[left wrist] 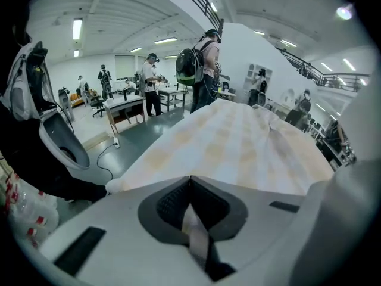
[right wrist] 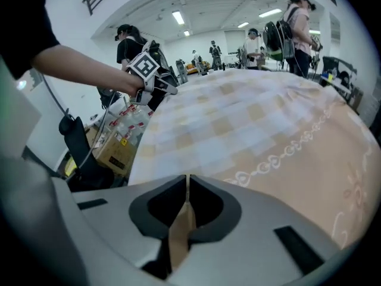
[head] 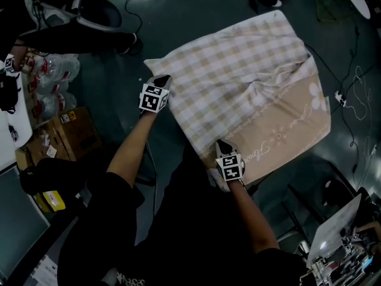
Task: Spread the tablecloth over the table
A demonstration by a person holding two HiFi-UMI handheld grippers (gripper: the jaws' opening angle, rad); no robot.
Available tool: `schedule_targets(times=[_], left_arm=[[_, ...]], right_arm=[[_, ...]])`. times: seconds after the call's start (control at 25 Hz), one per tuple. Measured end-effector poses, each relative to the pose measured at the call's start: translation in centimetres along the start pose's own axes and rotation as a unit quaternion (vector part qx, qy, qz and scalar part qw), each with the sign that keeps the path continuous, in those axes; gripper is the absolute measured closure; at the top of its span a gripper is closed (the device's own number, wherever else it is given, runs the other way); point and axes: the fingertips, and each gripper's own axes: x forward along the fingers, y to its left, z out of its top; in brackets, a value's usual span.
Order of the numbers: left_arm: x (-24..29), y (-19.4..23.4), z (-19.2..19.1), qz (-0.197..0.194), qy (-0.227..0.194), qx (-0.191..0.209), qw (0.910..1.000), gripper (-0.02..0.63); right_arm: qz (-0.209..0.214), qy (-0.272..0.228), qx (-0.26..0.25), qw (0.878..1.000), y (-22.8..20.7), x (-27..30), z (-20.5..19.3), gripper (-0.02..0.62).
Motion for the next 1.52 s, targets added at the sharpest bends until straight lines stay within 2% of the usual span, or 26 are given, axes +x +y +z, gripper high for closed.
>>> schedule_targets(times=[0.08,0.2,0.32,0.36,0.44,0.48,0.64,0.76,0.84,0.92,1.04,1.12,1.16,1.28,1.44,1.52], left_arm=[[-0.5,0.8,-0.5,0.007,0.005,-0.011,0.9999,0.588],[-1.5,1.8,-0.1,0.001,-0.005,-0.012,0.9999,0.588],[-1.8,-1.2,1.4,-0.058,-0.039,0.019,0.9974,0.588],[-1.4,-2.2,1.3,-0.066,-0.034,0.037,0.9965,0.588],[-0.2,-2.7,0.3,-0.056,-0.009,0.058,0.9967,0.588],[0.2,-2.3,0.0,-0.05,-0.003,0.049,0.9975,0.588],[0.2,-0.9,0.2,-0.053,-0.006,-0.036,0.998,0.589],[-1.3,-2.3,0.1,-0.042,-0.026,-0.044,0.9978,0.589],[-3.1,-5.2,-0.3,-0.056,-0.052,-0.04,0.9963,0.589],[-4.8,-9.3,-1.9,-0.078,-0.066,-0.042,0.9939,0.589],[-6.0,-16.0,-6.2,-0.092,-0.051,-0.038,0.9937,0.589],[-6.0,-18.4,-8.6,-0.062,-0.03,-0.05,0.9964,0.589],[-6.3,-18.9,-9.0,-0.04,-0.029,-0.065,0.9967,0.589],[-7.7,-21.8,-7.2,0.003,-0.062,-0.096,0.9935,0.589],[-9.4,-30.5,-6.0,0.029,-0.101,-0.103,0.9891,0.589],[-9.9,-35.3,-5.4,0.037,-0.118,-0.118,0.9854,0.589]], right_arm=[[0.007,-0.007,0.004,1.0,0.5,-0.2,0.7,0.565],[0.009,-0.013,-0.03,0.999,1.4,-0.3,1.0,0.565],[0.013,0.005,-0.04,0.999,1.4,0.1,-0.3,0.565],[0.013,0.007,-0.042,0.999,1.3,0.1,-0.7,0.565],[0.007,0.015,-0.048,0.999,1.2,0.0,-1.3,0.567],[0.004,0.023,-0.049,0.999,1.3,-0.1,-1.5,0.573],[0.006,0.022,-0.022,1.0,2.0,-0.1,-1.8,0.575],[0.005,-0.008,-0.013,1.0,1.7,-2.5,-2.0,0.574],[-0.003,-0.015,-0.024,1.0,0.8,-4.3,-3.0,0.574],[-0.008,0.0,-0.047,0.999,0.0,-5.4,-5.2,0.574],[-0.001,0.032,-0.063,0.998,-0.8,-5.6,-9.2,0.574],[0.019,0.01,-0.068,0.997,-0.9,-5.5,-9.8,0.574],[0.03,-0.017,-0.078,0.996,-0.9,-5.7,-9.2,0.574],[0.042,-0.118,-0.11,0.986,-2.1,-8.9,-6.7,0.574],[0.081,-0.151,-0.055,0.984,-5.6,-14.9,-7.5,0.574],[0.091,-0.166,-0.066,0.98,-7.7,-18.5,-7.8,0.574]])
